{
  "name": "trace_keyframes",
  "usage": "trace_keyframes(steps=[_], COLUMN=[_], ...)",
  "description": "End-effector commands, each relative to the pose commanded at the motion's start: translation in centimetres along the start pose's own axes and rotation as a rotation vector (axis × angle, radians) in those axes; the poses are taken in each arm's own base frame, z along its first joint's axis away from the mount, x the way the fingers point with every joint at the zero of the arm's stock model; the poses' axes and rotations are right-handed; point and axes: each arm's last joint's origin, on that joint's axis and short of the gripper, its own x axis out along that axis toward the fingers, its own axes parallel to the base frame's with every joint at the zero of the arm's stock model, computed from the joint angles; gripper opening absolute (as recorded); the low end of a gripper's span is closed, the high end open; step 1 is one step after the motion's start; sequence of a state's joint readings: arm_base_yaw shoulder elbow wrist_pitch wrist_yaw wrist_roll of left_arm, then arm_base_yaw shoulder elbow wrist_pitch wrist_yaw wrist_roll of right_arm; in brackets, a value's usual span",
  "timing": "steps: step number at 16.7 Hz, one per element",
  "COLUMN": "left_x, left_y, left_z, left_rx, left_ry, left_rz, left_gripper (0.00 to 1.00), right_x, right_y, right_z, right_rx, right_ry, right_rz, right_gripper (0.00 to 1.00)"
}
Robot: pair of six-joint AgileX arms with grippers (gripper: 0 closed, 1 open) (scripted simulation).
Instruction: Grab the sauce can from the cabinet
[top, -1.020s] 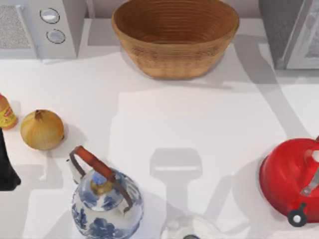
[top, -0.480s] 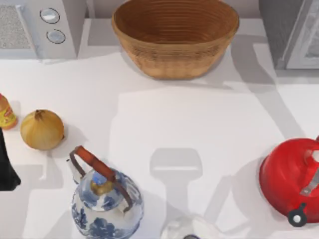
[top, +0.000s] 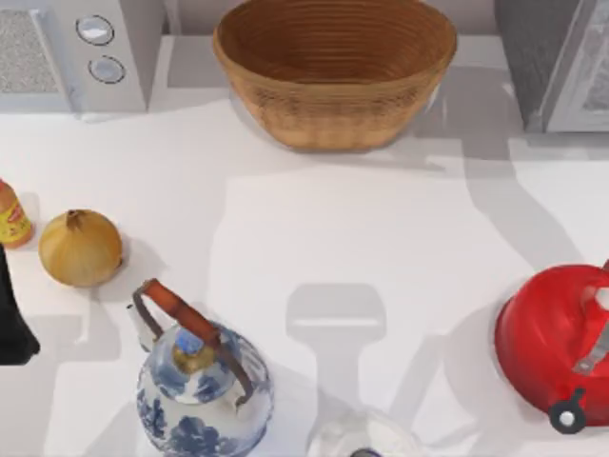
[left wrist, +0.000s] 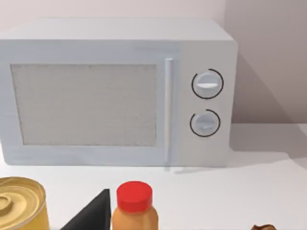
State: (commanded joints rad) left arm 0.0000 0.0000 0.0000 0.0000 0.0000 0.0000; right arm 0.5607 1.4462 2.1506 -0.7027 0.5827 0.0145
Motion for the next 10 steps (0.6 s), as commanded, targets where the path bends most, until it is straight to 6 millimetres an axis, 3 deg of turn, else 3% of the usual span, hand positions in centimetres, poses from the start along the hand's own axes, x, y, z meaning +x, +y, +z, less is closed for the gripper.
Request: trace_keyframes(steps=[6,10], left_x=[0.0,0.0], left_y=[0.0,0.0], left_z=[0.0,0.0], left_rx=[0.000,0.000], left_ry=[0.000,0.000], left_rz=[0.000,0.000], left_gripper=[1.00,1.00], right_x=[-0.2,-1.0], right_y=[-0.3,-1.5], right_z=[0.1,-0.6], right_rx=[0.006,0.009], right_ry=[-0.007,-0.012], right_rz=[-0.002,0.001], right_gripper=[0.00,0.00])
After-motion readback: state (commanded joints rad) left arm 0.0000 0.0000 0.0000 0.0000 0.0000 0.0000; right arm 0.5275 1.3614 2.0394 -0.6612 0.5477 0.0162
